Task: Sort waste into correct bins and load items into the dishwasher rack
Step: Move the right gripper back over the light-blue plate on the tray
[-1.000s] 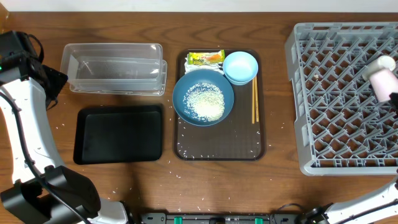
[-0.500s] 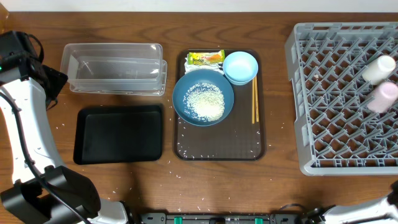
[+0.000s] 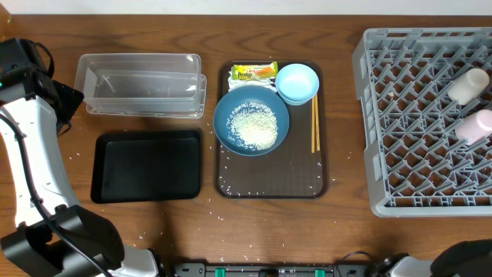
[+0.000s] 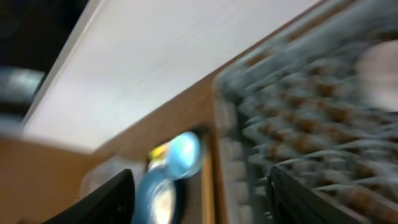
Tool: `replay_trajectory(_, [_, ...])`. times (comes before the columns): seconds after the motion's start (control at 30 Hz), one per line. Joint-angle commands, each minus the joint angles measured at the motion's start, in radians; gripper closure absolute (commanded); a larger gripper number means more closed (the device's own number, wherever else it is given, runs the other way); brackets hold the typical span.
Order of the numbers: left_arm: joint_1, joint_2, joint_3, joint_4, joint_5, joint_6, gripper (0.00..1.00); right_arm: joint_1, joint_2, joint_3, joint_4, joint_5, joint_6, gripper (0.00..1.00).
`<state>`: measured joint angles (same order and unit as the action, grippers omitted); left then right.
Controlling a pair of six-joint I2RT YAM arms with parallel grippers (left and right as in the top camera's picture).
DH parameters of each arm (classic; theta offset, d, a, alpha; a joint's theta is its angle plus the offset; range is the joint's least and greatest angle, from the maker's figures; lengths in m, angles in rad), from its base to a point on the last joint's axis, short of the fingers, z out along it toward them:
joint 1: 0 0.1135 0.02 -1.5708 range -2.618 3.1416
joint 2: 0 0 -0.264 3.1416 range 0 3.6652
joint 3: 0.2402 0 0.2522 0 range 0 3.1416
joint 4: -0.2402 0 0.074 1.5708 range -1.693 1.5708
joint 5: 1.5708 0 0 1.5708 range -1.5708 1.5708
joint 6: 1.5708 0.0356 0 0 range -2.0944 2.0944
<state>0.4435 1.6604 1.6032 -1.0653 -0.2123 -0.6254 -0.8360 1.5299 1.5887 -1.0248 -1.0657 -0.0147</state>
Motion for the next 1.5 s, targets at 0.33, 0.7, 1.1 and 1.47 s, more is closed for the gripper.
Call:
replay_trajectory(0.33, [0.003,0.003,0.005,0.000,-0.008,-0.005,0.07,0.929,0.093,-0.119,0.214,0.808,0.248,0.27])
replay_trajectory(0.7, [0.003,0.003,0.005,0.000,-0.008,-0.005,0.07,1.296,0.283,-0.118,0.283,1.220,0.426,0.11])
replay_trajectory(1.1, [0.003,0.003,0.005,0.000,-0.008,-0.005,0.07,1.271,0.330,-0.116,0.538,1.210,0.423,0.32])
replay_trajectory(1.47, [0.003,0.003,0.005,0.000,-0.008,-0.005,0.07,1.289,0.526,-0.115,0.777,1.207,0.591,0.38])
